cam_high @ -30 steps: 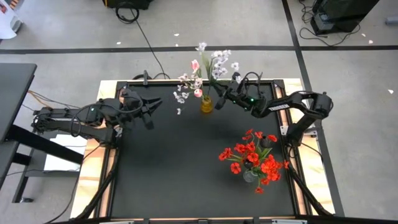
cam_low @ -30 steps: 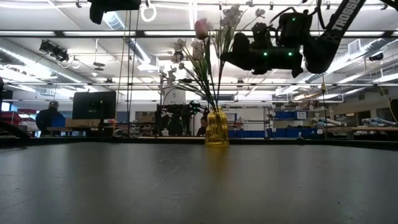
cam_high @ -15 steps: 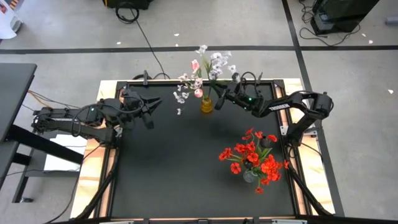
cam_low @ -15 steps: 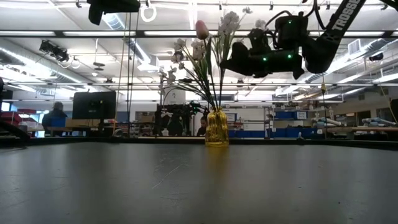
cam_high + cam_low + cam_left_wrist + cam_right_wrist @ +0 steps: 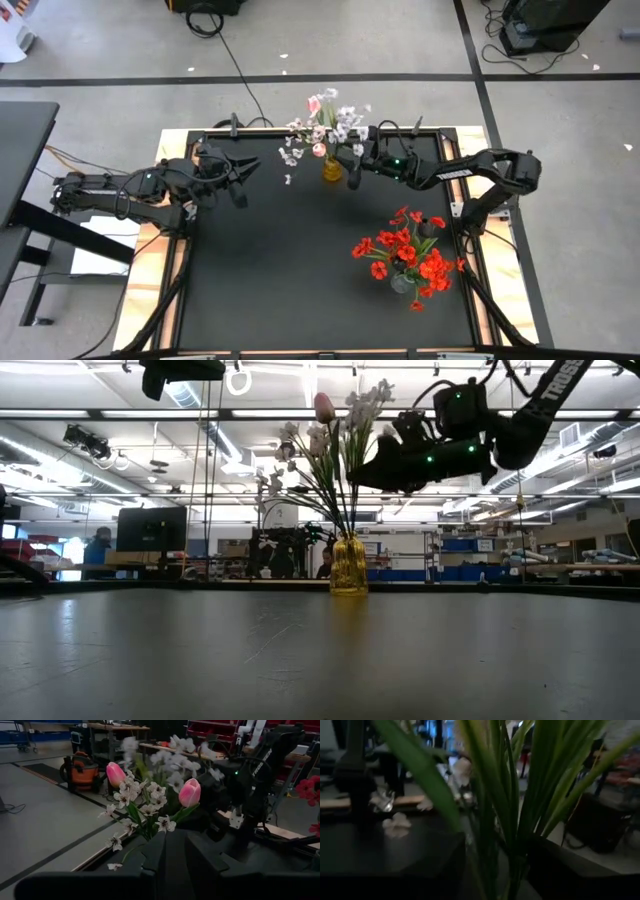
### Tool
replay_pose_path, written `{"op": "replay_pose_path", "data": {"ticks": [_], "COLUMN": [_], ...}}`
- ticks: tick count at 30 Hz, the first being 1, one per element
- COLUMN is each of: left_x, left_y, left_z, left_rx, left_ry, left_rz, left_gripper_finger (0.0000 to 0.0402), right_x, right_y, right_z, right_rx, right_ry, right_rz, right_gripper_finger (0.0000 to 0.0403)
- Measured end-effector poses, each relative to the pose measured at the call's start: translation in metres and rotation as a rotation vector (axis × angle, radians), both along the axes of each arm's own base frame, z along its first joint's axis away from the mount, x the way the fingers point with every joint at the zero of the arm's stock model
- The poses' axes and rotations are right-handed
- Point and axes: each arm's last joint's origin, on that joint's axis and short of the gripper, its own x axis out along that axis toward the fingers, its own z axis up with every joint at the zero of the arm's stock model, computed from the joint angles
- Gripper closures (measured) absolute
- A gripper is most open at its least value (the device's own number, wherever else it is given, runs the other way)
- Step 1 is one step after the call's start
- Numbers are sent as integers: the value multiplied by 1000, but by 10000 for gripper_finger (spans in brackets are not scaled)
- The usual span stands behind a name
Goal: Sort flowers into vase by color
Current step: Put the white flowers into the yellow vase, then return to Home Position
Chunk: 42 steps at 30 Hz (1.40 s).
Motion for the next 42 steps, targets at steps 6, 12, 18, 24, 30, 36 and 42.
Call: {"op": "replay_pose_path", "data": {"ticks": [6, 12, 18, 24, 30, 36, 42], "left_x": [0, 0, 0, 0, -2, -8, -10], "left_y": [0, 1, 1, 1, 1, 1, 6], "left_z": [0, 0, 0, 0, -2, 1, 2], "left_rx": [0, 4, 4, 1, -37, -23, -6], "left_ry": [0, 1, 1, -1, -6, -11, -6], "left_rz": [0, 26, 27, 27, 34, 33, 23], "left_gripper_finger": [326, 326, 326, 326, 326, 326, 326], "right_x": [-9, -18, -20, -19, -33, -75, -113], "right_y": [9, 0, -7, -13, -15, -10, 12], "right_z": [13, 7, 16, 41, 79, 112, 146], "right_rx": [36, 224, 319, 340, 450, 449, 447], "right_ry": [56, 131, 322, 519, 505, 446, 288], "right_rz": [89, 93, 22, -9, -17, -88, -59], "right_gripper_finger": [159, 158, 158, 158, 158, 158, 163]}}
